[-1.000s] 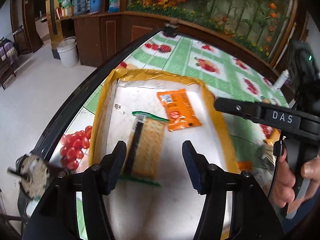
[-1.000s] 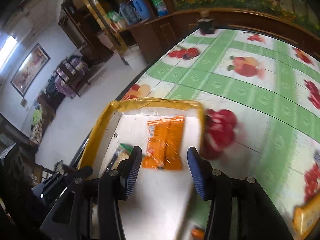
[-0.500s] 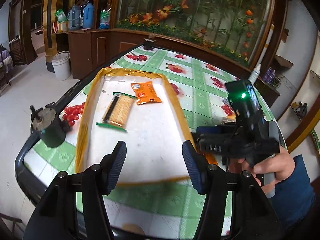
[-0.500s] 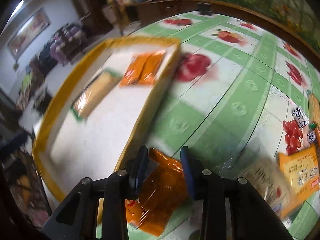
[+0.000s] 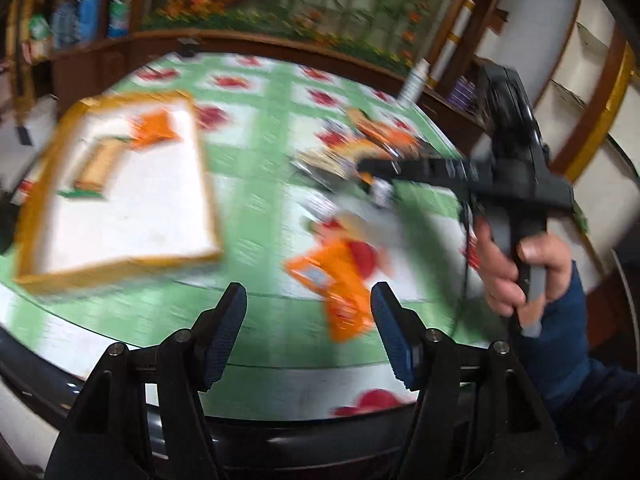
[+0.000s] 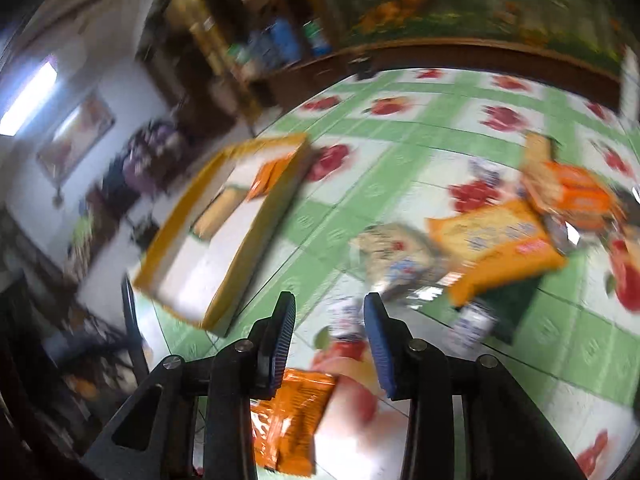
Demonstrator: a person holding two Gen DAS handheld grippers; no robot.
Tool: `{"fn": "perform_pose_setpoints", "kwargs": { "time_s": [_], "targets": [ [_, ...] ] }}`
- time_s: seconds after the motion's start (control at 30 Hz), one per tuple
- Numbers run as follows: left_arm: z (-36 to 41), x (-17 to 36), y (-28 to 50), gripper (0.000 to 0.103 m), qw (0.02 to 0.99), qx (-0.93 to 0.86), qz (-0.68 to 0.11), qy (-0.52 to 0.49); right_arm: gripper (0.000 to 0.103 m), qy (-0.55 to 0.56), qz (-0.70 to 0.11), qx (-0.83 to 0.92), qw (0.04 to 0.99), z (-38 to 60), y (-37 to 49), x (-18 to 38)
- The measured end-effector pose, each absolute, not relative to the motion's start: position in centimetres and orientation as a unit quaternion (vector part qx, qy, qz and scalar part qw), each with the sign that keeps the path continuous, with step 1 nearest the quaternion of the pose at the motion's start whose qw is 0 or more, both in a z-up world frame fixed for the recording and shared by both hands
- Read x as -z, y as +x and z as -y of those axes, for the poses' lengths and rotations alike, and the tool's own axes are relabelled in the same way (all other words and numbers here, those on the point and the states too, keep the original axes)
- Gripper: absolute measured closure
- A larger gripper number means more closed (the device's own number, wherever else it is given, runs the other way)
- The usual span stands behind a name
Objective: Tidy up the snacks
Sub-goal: 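Grasp the orange packet with the red logo with the left gripper, then lower the orange packet into the tray with the left gripper while the right gripper drops a milk-candy cube there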
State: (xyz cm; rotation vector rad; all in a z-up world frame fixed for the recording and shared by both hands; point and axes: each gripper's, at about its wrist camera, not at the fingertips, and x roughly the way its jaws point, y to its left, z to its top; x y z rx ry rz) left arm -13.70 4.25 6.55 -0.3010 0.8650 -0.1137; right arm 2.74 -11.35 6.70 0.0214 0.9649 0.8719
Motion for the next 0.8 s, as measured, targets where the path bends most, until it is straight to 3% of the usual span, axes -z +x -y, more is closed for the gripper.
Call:
{"fn": "perform_pose_setpoints", "kwargs": {
  "time_s": [0.3,0.4,0.53,0.57,0.6,0.67,0.8],
  "targets": [
    [1.1,-3.9,-10.7,0.039,0.873,-0.002,-0.468,-0.137,0.065,0.05,-0.455,-0.384,0.802,13.1,4.4,-6.9],
    [1.6,-3.1,-9.3,0.029,0.872,-0.024,-0.475,-0.117,0.065,0.046,-0.454,-0.389,0.8,12.6,4.0,-6.9],
    [1.8,-1.6,-8.6,0.029,0.874,-0.035,-0.476,-0.089,0.066,0.028,-0.452,-0.403,0.796,11.8,3.4,-6.6],
    [1.7,-1.4,-8.7,0.033,0.875,-0.04,-0.476,-0.078,0.067,0.025,-0.451,-0.409,0.793,11.6,3.3,-6.6],
    [1.5,-1.5,-9.1,0.046,0.88,-0.039,-0.469,-0.071,0.068,0.021,-0.45,-0.417,0.789,11.3,3.1,-6.6],
    [1.0,-1.5,-9.6,0.06,0.884,-0.039,-0.463,-0.056,0.068,0.011,-0.445,-0.428,0.787,10.9,2.7,-6.5],
    [-0.9,-1.4,-10.7,0.062,0.888,-0.028,-0.455,-0.065,0.072,-0.013,-0.446,-0.447,0.775,9.5,1.9,-5.7]
  ]
}}
